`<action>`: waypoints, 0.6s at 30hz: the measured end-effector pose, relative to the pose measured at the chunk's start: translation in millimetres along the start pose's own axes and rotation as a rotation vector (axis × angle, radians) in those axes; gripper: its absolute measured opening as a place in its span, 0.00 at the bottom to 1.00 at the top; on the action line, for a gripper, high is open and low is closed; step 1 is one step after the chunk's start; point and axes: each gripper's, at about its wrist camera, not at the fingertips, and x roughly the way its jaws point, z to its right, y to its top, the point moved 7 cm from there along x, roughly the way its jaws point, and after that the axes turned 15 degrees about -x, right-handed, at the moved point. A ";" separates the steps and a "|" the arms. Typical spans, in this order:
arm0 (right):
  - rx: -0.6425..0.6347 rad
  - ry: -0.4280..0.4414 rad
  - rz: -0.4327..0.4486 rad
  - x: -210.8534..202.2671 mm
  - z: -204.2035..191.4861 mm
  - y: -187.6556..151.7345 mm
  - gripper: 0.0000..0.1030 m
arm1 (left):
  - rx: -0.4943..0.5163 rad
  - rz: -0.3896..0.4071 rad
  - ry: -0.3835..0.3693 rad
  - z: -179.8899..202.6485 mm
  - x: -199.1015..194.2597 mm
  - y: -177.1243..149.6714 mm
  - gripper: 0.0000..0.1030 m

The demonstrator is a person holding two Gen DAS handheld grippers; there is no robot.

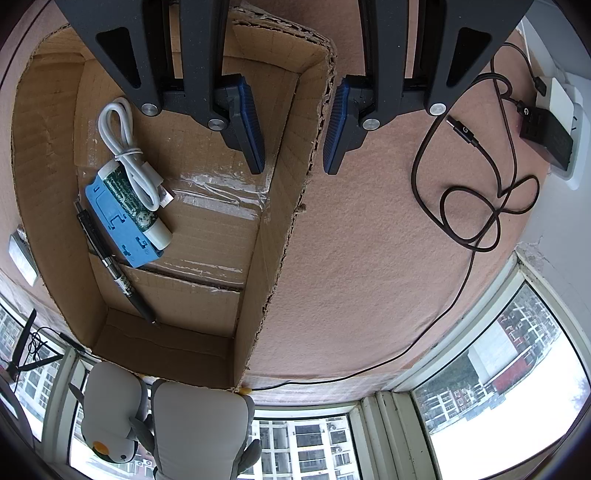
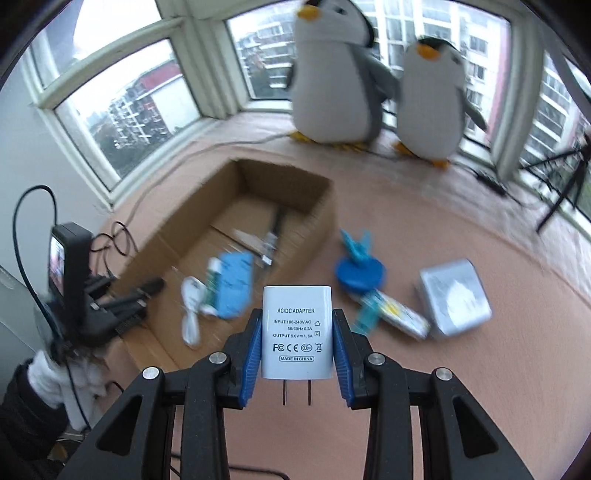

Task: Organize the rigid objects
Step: 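Carry the white adapter into the box and release it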

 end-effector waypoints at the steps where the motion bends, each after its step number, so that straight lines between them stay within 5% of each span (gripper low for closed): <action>1: -0.006 0.004 0.006 0.8 -4.3 5.8 0.31 | -0.001 0.000 -0.001 0.0 0.0 0.0 0.35; 18: -0.089 -0.005 -0.059 69.0 -58.0 58.6 0.31 | 0.001 -0.001 -0.014 -1.7 -0.6 0.5 0.35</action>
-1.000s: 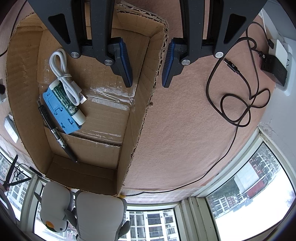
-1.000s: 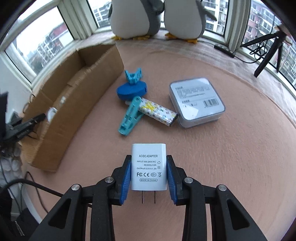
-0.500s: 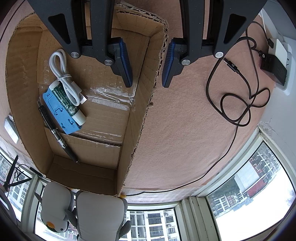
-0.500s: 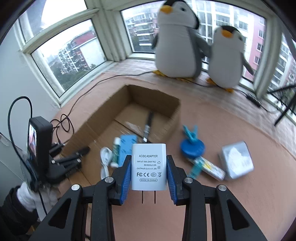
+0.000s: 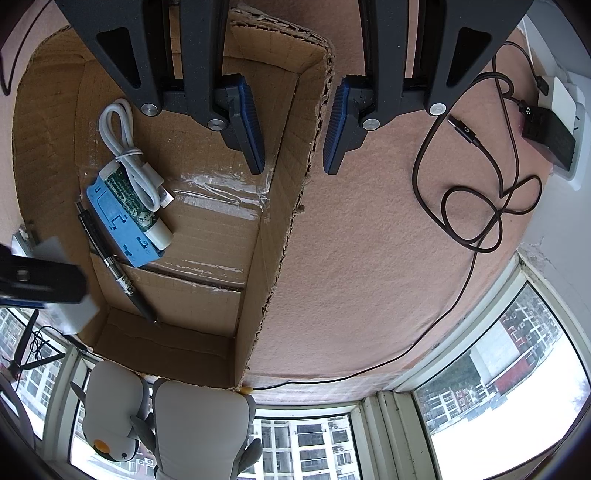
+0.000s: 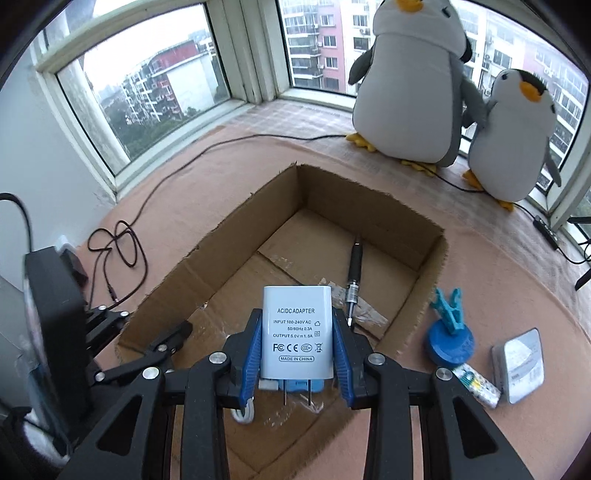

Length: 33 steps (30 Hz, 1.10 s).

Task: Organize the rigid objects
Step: 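Carry the white adapter into the box and release it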

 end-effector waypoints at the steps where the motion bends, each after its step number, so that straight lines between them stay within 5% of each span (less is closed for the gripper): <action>1: 0.001 0.002 -0.008 5.2 -0.1 0.9 0.31 | 0.000 0.000 -0.001 -0.1 0.3 0.2 0.35; 20: -0.005 -0.040 -0.066 37.9 11.1 13.3 0.31 | -0.004 -0.005 -0.010 -1.0 1.1 2.0 0.35; 25: -0.012 -0.060 -0.058 35.2 12.0 15.6 0.51 | -0.004 -0.006 -0.010 -0.5 1.2 2.2 0.35; 33: 0.017 -0.040 -0.037 24.0 17.9 15.7 0.51 | -0.003 -0.005 -0.009 -0.8 1.4 2.0 0.35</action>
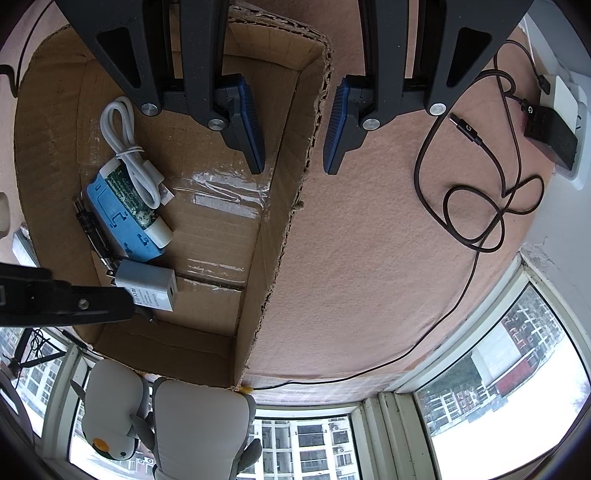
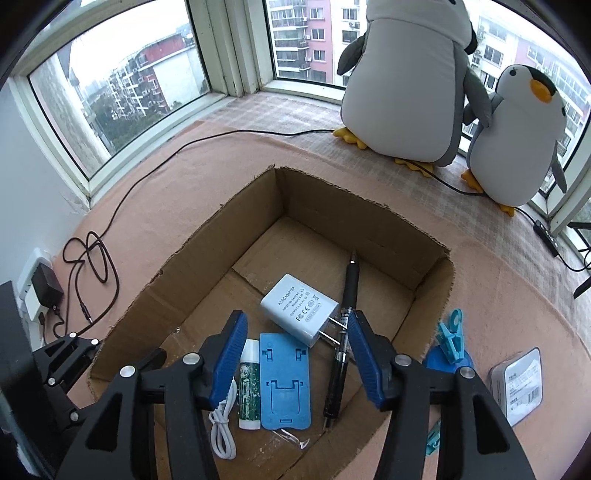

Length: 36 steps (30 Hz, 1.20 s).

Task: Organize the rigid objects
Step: 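Carry the white adapter into the box and release it, then grasp the teal clothespin with the right gripper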

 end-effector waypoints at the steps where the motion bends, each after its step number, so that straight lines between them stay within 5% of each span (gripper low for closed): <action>1: 0.003 0.002 0.002 -2.1 0.6 -0.7 0.51 | 0.001 0.000 0.000 -0.3 0.0 0.0 0.35; 10: 0.073 0.000 0.055 -48.2 27.9 -27.5 0.52 | 0.010 0.004 0.007 -0.9 -0.2 0.3 0.35; 17: 0.201 -0.016 0.061 -76.4 69.1 -83.1 0.52 | 0.022 0.011 0.018 1.1 -1.3 -1.2 0.35; 25: 0.333 -0.017 -0.006 -58.3 89.2 -137.5 0.51 | 0.029 0.016 0.029 3.2 -2.3 -2.8 0.35; 36: 0.417 -0.036 -0.054 -13.5 94.6 -135.0 0.50 | 0.027 0.016 0.031 5.4 -2.3 -2.7 0.35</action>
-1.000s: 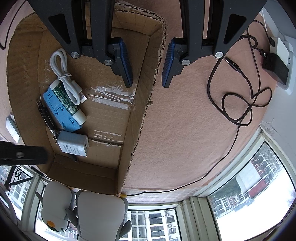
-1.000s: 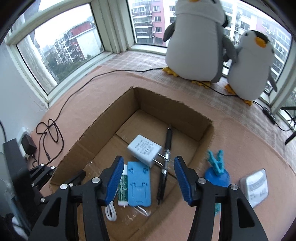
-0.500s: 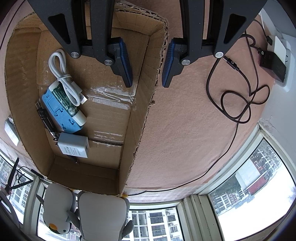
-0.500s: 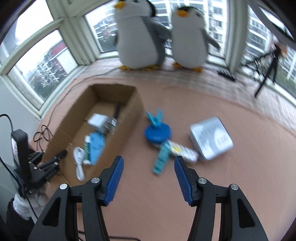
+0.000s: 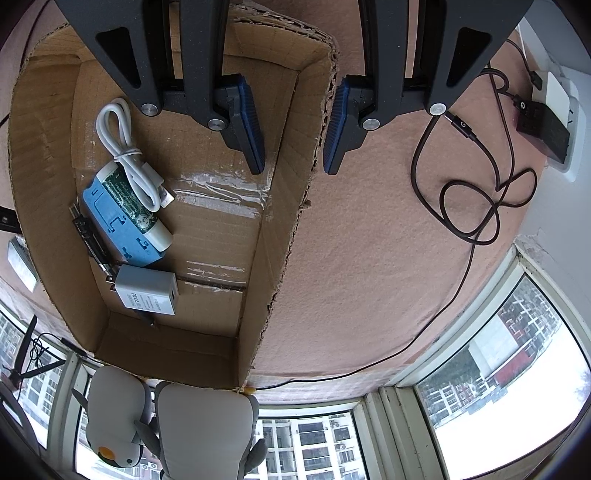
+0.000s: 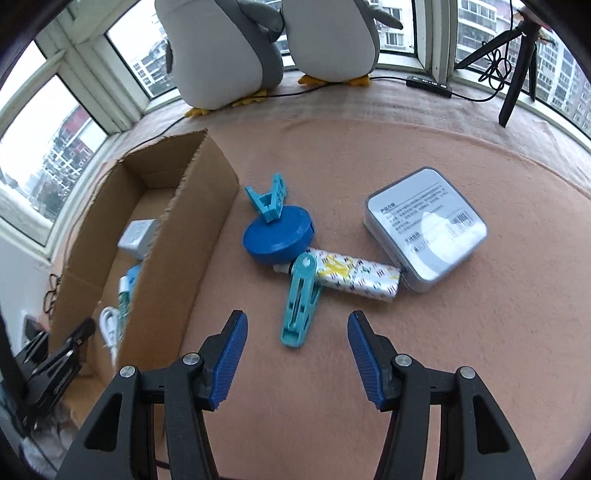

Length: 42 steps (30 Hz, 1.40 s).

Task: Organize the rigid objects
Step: 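Grasp the teal clothespin with the right gripper, then carry the teal clothespin into the box and open the right gripper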

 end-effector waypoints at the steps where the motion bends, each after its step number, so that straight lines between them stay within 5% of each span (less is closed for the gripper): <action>1: 0.002 -0.007 -0.007 3.6 0.3 1.5 0.50 | -0.001 0.000 0.000 0.0 0.0 0.0 0.35; 6: 0.007 -0.038 -0.032 15.8 1.7 7.9 0.40 | -0.006 0.001 -0.003 -0.8 -0.2 -0.3 0.35; 11: -0.011 -0.073 -0.046 17.1 4.3 11.8 0.19 | -0.006 0.001 -0.003 -0.8 -0.2 -0.4 0.35; 16: -0.010 -0.054 -0.053 15.3 9.2 8.1 0.12 | -0.005 0.001 -0.002 -1.1 -0.2 -0.5 0.35; 30: 0.005 0.027 -0.025 -17.2 4.6 -22.3 0.11 | -0.006 0.001 -0.003 -0.6 -0.2 -0.5 0.35; 42: -0.134 0.155 0.095 -66.7 -69.2 0.4 0.11 | -0.007 0.003 -0.001 0.3 -1.0 -0.2 0.35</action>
